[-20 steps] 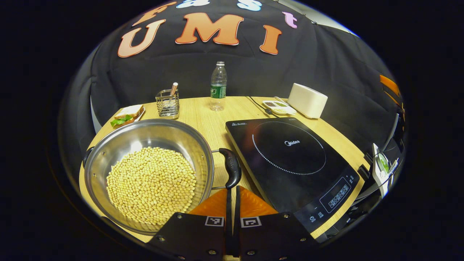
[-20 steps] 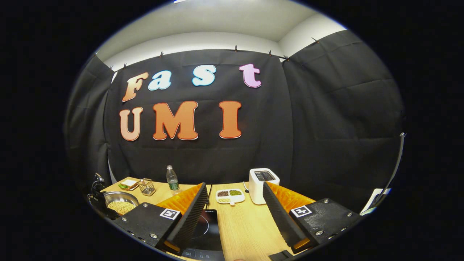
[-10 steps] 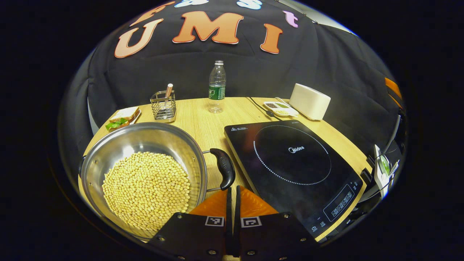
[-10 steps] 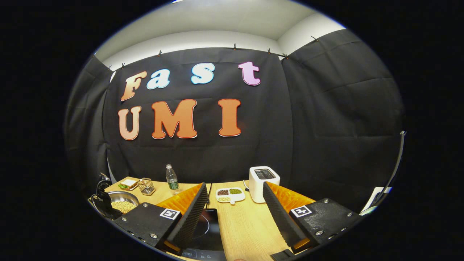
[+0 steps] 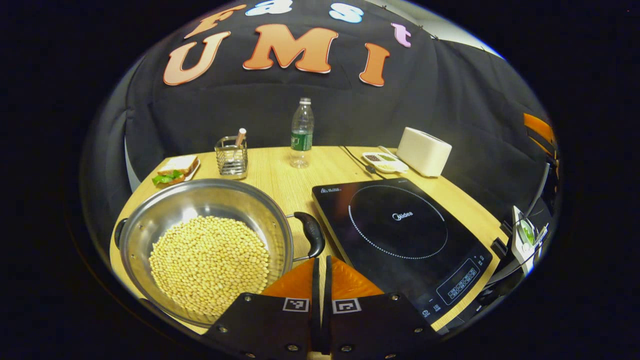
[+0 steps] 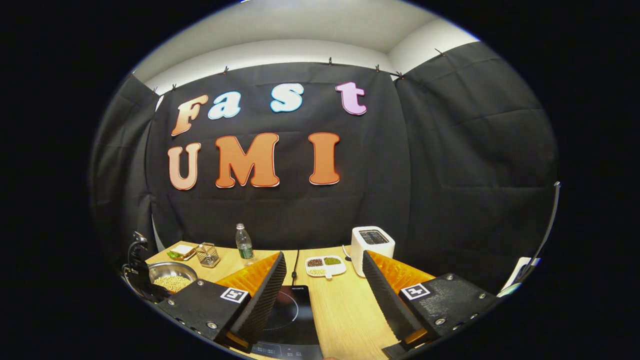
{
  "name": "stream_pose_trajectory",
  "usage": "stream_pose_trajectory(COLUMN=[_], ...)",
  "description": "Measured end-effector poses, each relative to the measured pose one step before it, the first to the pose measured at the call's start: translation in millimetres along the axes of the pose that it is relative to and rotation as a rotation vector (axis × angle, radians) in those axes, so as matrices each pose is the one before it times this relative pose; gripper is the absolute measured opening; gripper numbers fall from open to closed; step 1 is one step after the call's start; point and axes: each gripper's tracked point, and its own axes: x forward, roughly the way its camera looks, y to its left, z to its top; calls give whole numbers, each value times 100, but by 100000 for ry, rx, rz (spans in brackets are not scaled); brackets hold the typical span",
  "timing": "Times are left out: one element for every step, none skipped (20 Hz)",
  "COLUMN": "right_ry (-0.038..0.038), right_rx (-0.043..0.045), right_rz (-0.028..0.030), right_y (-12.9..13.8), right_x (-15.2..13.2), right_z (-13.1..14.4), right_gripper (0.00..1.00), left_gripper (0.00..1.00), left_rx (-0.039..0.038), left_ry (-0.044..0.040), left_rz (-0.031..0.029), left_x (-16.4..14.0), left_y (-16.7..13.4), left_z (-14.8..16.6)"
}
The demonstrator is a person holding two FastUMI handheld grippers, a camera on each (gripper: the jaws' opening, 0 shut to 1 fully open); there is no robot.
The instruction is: First push the handle of the pot to place it horizontally, then grasp the pot with both hands and set it on the induction cooktop.
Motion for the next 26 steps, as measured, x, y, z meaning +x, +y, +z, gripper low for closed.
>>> stream_pose_trajectory(right_ry=[121, 166, 181, 110, 121, 315, 337, 558, 548, 674, 702, 601, 760, 983, 1762, 2243, 1903, 1659, 1395, 1769, 2501, 2840, 2526, 1855, 1827, 1929], right_rx=[-122, -295, -547, -672, -658, -520, -204, 48, 101, 45, 54, 361, 801, 876, 502, 549, 1073, 916, 682, 555, 428, 57, 5, -55, -105, -209], right_rz=[1140, 1263, 1352, 1220, 1115, 1249, 1501, 1910, 1832, 1585, 1372, 1050, 565, 511, 368, 216, 363, 393, 336, 233, 71, -215, 101, 165, 202, 241], right_y=[860, 1065, 1044, 1020, 1008, 1099, 1295, 1555, 1442, 1438, 1355, 1234, 1165, 1116, 1091, 1012, 989, 946, 904, 846, 682, 673, 792, 789, 641, 706], right_x=[-53, -34, 60, -16, 14, 21, 101, 131, 163, 280, 318, 334, 462, 504, 639, 783, 766, 496, 718, 850, 817, 888, 892, 803, 757, 856], right_z=[114, -50, -73, 43, -77, -10, -38, -203, -221, -333, -418, -527, -411, -661, -829, -891, -790, -825, -809, -950, -1038, -1231, -1083, -898, -914, -823], right_gripper=[95, 100, 100, 100, 100, 100, 100, 100, 100, 100, 100, 100, 95, 95, 95, 95, 95, 95, 95, 95, 95, 95, 95, 96, 96, 96], left_gripper=[2, 2, 2, 2, 2, 2, 2, 2, 2, 2, 2, 1, 1, 10, 13, 20, 22, 30, 35, 51, 69, 87, 90, 90, 90, 90], left_rx=[-230, -319, -138, 215, 436, 111, 101, 69, -555, -1563, -1873, -2148, -2197, -2060, -1368, -724, 170, 831, 1365, 1175, 847, 534, 414, 760, 1021, 987], left_ry=[-3242, -3193, -2789, -2743, -2822, -1991, -1222, -880, -788, -586, -1066, -1458, -1312, -1340, -842, -607, -128, 327, 611, 263, 891, 1005, 935, 935, 871, 892], left_rz=[383, 694, 1172, 1786, 1725, 2755, 3444, 3609, 3346, 2146, 2562, 2738, 2052, 1816, 1420, 1437, 1261, 678, -468, -714, -777, -684, -741, 522, 1586, 1502], left_x=[-1133, -1217, -1093, -1281, -985, -853, -783, -874, -503, -616, -285, -384, -222, 8, 186, 218, 357, 260, 415, 546, 615, 777, 637, 608, 689, 589], left_y=[379, 626, 913, 1186, 1307, 1426, 1816, 2002, 2015, 1399, 1723, 1853, 1747, 1488, 1465, 1268, 1057, 865, 514, 267, 149, 64, 82, 500, 651, 634], left_z=[1013, 827, 948, 681, 717, 505, 219, 80, 201, -24, 93, 202, 239, -69, 181, 41, 44, -249, -397, -150, -225, -297, -211, -195, -307, -119])
